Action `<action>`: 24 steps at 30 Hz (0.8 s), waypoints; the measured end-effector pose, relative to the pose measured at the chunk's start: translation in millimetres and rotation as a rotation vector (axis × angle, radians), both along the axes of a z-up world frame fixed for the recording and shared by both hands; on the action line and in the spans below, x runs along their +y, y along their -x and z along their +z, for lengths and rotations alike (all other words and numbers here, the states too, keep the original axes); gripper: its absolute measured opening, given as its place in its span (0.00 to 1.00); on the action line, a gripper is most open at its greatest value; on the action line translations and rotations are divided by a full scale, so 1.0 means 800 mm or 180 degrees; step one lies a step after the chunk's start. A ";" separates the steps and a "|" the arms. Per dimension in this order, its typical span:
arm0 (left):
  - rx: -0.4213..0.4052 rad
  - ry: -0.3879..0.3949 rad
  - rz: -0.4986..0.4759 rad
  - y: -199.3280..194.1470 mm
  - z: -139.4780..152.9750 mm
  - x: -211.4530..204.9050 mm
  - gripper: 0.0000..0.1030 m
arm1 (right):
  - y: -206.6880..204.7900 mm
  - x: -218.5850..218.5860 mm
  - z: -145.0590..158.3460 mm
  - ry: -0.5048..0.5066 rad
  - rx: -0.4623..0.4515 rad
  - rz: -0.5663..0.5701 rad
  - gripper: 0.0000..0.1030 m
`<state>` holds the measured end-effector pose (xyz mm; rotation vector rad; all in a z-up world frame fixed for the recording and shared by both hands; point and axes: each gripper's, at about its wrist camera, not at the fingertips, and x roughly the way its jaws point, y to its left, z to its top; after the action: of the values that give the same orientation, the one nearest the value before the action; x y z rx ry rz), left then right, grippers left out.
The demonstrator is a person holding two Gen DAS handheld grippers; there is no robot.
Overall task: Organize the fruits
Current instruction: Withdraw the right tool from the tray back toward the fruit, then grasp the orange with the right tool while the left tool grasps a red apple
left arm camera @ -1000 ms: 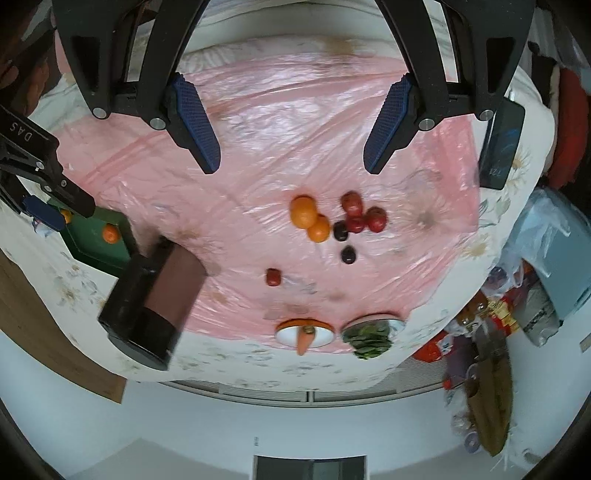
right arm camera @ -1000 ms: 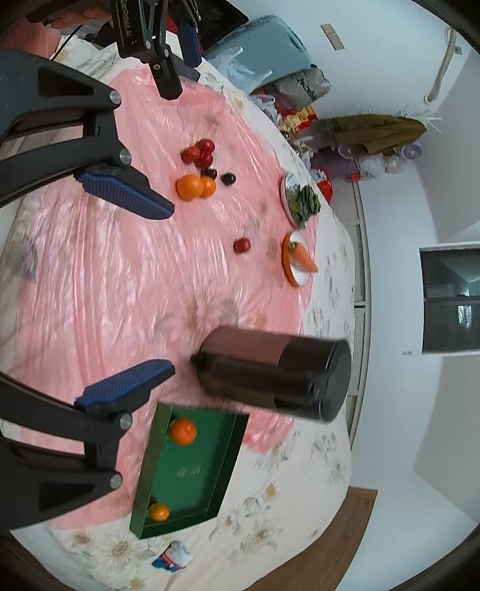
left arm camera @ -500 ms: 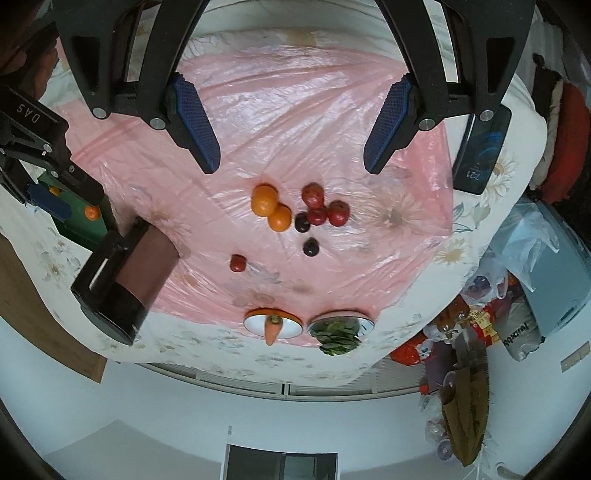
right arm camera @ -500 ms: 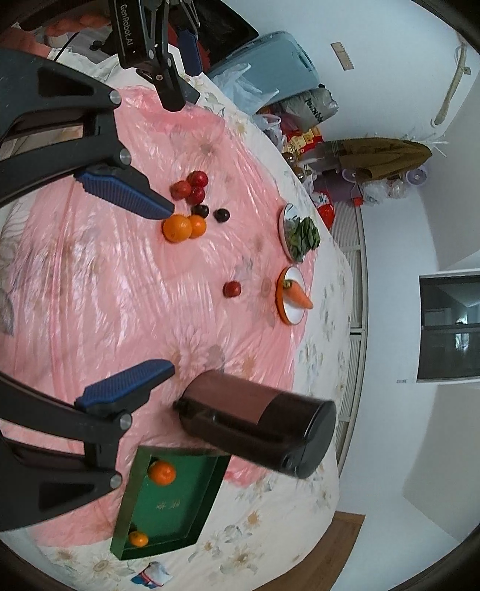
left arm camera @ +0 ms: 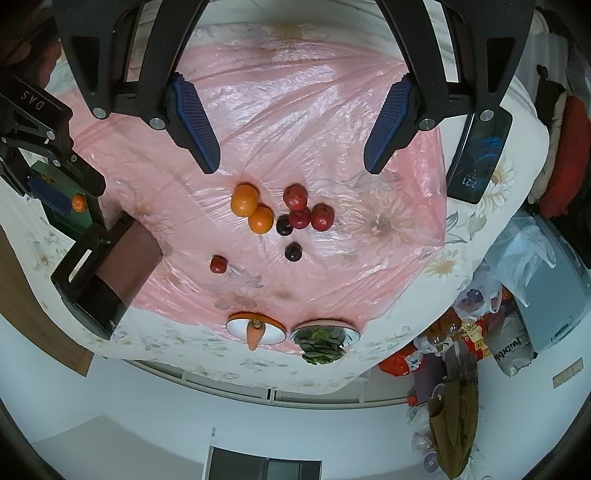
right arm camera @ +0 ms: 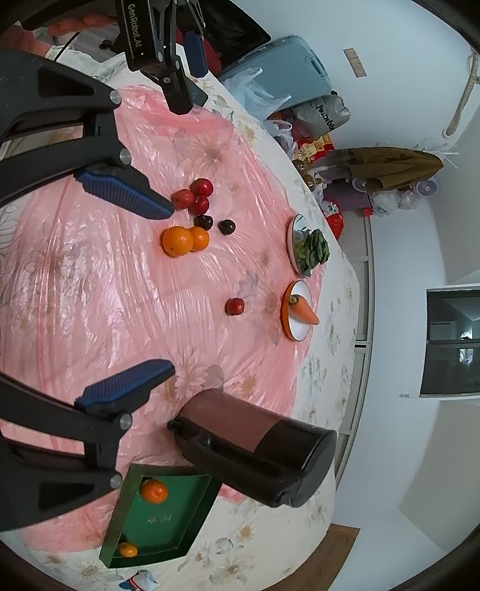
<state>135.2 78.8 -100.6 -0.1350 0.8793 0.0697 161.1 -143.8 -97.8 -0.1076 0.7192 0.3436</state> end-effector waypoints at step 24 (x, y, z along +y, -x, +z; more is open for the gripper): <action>0.0330 -0.0110 0.0033 -0.118 -0.100 0.064 0.73 | -0.111 0.110 -0.108 0.0153 0.0448 0.0607 1.00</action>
<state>229.2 129.8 -180.6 -0.1045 0.9805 0.1023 249.6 -55.7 -184.2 -0.1998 0.8590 0.5202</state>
